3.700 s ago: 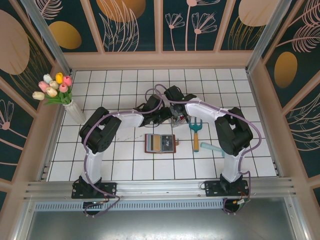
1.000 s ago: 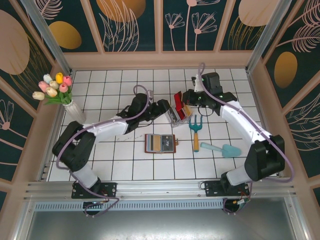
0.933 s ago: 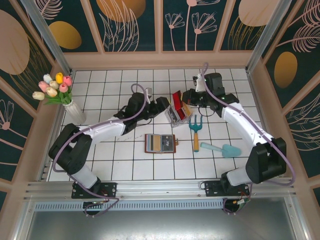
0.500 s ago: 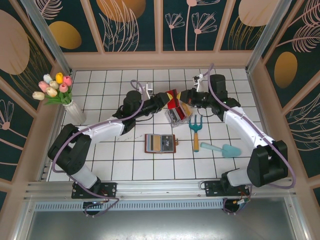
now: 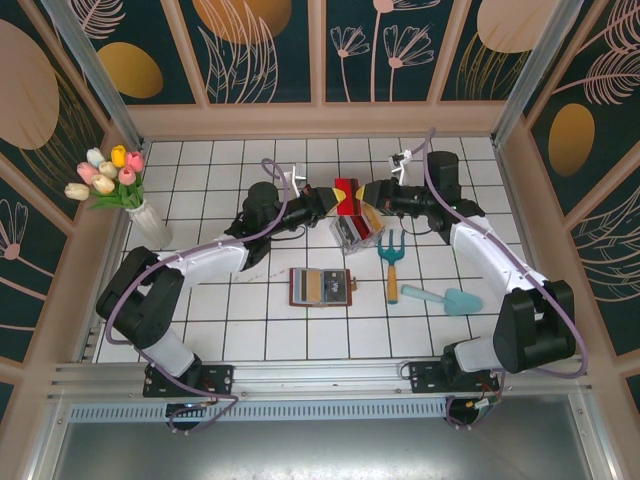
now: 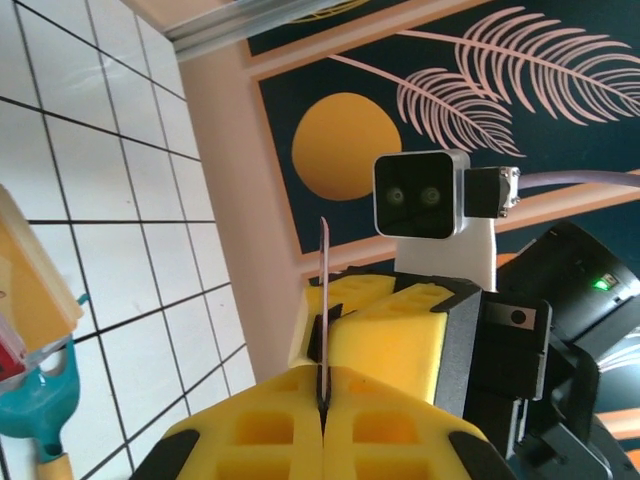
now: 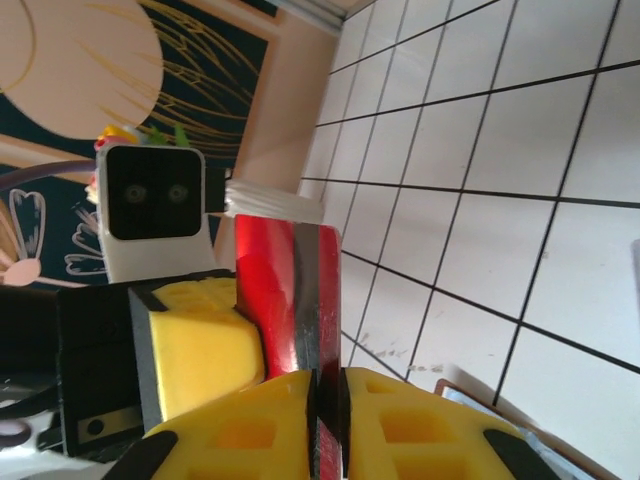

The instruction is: Put the credit cards into the card holder

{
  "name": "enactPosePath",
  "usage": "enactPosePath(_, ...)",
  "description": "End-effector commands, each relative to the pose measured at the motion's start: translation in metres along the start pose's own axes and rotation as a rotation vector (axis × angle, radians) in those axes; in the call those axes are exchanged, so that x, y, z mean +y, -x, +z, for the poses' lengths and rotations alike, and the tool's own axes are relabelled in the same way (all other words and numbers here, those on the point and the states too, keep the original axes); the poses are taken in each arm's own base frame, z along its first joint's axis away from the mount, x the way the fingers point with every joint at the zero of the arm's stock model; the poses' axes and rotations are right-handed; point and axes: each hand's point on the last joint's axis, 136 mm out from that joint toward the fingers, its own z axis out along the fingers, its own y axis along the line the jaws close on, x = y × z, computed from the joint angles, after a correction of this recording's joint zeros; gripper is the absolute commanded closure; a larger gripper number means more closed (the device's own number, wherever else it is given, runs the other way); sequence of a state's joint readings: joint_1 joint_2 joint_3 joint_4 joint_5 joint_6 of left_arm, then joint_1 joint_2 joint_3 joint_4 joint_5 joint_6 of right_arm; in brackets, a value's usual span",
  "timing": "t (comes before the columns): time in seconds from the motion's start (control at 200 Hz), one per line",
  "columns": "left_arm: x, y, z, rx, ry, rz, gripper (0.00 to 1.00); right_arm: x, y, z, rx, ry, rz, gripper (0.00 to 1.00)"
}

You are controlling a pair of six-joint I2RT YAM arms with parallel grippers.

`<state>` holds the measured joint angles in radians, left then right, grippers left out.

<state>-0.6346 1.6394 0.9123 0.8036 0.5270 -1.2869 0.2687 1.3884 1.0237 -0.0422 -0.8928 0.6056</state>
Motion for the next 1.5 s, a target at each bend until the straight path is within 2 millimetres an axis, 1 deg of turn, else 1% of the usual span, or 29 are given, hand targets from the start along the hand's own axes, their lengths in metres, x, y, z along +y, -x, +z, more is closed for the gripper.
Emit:
enactPosePath(0.0, -0.019, -0.014, 0.0, 0.07, -0.113, 0.006, 0.95, 0.015, -0.009, 0.0, 0.055, 0.103, -0.023, 0.79)
enactPosePath(0.065, -0.022, -0.016, -0.002, 0.074, -0.134, -0.005, 0.95, 0.015, -0.009, 0.0, 0.056, 0.111, -0.025, 0.77)
enactPosePath(0.145, -0.022, -0.018, -0.003, 0.084, -0.149, -0.017, 0.93, 0.018, -0.008, -0.002, 0.052, 0.114, -0.032, 0.86)
enactPosePath(0.19, -0.018, -0.019, -0.003, 0.084, -0.138, -0.026, 0.89, 0.019, -0.008, -0.003, 0.052, 0.117, -0.037, 0.95)
enactPosePath(0.22, -0.015, -0.019, -0.004, 0.079, -0.127, -0.03, 0.86, 0.019, -0.009, -0.004, 0.052, 0.112, -0.039, 0.99)
enactPosePath(0.245, -0.011, -0.02, -0.005, 0.075, -0.11, -0.036, 0.79, 0.018, -0.009, -0.005, 0.045, 0.097, -0.04, 1.0)
enactPosePath(0.26, -0.008, -0.02, -0.005, 0.073, -0.099, -0.037, 0.72, 0.015, -0.009, -0.006, 0.04, 0.082, -0.04, 1.0)
enactPosePath(0.27, -0.005, -0.021, -0.006, 0.071, -0.086, -0.04, 0.67, 0.014, -0.01, -0.006, 0.039, 0.07, -0.037, 1.0)
enactPosePath(0.285, 0.0, -0.021, -0.007, 0.068, -0.065, -0.043, 0.64, 0.011, -0.01, -0.007, 0.031, 0.049, -0.037, 1.0)
enactPosePath(0.345, 0.02, -0.024, -0.013, 0.058, 0.037, -0.037, 0.59, -0.005, -0.014, -0.009, 0.004, -0.064, -0.035, 1.0)
enactPosePath(0.4, 0.049, -0.028, -0.024, 0.043, 0.184, -0.032, 0.47, -0.021, -0.024, -0.008, -0.01, -0.185, -0.051, 1.0)
enactPosePath(0.44, 0.077, -0.029, -0.038, 0.018, 0.339, -0.02, 0.43, -0.032, -0.035, -0.006, -0.009, -0.268, -0.056, 1.0)
enactPosePath(0.5, 0.114, -0.033, -0.067, -0.007, 0.555, 0.0, 0.38, -0.046, -0.053, -0.001, 0.004, -0.366, -0.063, 1.0)
enactPosePath(0.51, 0.12, -0.035, -0.073, -0.008, 0.59, -0.002, 0.37, -0.048, -0.06, 0.002, 0.014, -0.382, -0.064, 1.0)
enactPosePath(0.56, 0.144, -0.039, -0.1, -0.026, 0.736, 0.013, 0.36, -0.054, -0.079, 0.01, 0.044, -0.428, -0.068, 1.0)
enactPosePath(0.636, 0.165, -0.052, -0.129, -0.016, 0.854, 0.013, 0.34, -0.064, -0.108, 0.021, 0.076, -0.51, -0.07, 1.0)
enactPosePath(0.681, 0.173, -0.059, -0.141, -0.008, 0.887, 0.011, 0.34, -0.072, -0.119, 0.023, 0.076, -0.57, -0.069, 1.0)
enactPosePath(0.711, 0.177, -0.063, -0.146, -0.004, 0.896, 0.004, 0.33, -0.079, -0.124, 0.022, 0.069, -0.607, -0.064, 1.0)
enactPosePath(0.796, 0.186, -0.074, -0.155, 0.013, 0.911, -0.015, 0.32, -0.093, -0.139, 0.02, 0.077, -0.671, -0.043, 1.0)
enactPosePath(0.861, 0.191, -0.08, -0.158, 0.034, 0.915, -0.023, 0.32, -0.099, -0.149, 0.021, 0.098, -0.667, -0.029, 1.0)
enactPosePath(0.921, 0.196, -0.084, -0.158, 0.055, 0.925, -0.028, 0.34, -0.098, -0.155, 0.025, 0.118, -0.638, -0.018, 1.0)
enactPosePath(0.976, 0.199, -0.089, -0.156, 0.082, 0.916, -0.033, 0.36, -0.095, -0.158, 0.03, 0.128, -0.603, -0.011, 1.0)
enactPosePath(1.041, 0.202, -0.093, -0.153, 0.103, 0.907, -0.04, 0.4, -0.097, -0.159, 0.031, 0.124, -0.613, 0.0, 1.0)
enactPosePath(1.176, 0.203, -0.097, -0.149, 0.125, 0.885, -0.044, 0.44, -0.116, -0.162, 0.024, 0.132, -0.717, 0.002, 1.0)
enactPosePath(1.296, 0.204, -0.101, -0.145, 0.144, 0.854, -0.053, 0.48, -0.125, -0.166, 0.022, 0.142, -0.755, 0.007, 1.0)
enactPosePath(1.441, 0.205, -0.106, -0.141, 0.166, 0.831, -0.067, 0.56, -0.135, -0.172, 0.023, 0.165, -0.776, 0.012, 1.0)
enactPosePath(1.496, 0.206, -0.108, -0.142, 0.17, 0.83, -0.071, 0.61, -0.137, -0.175, 0.024, 0.171, -0.77, 0.016, 1.0)
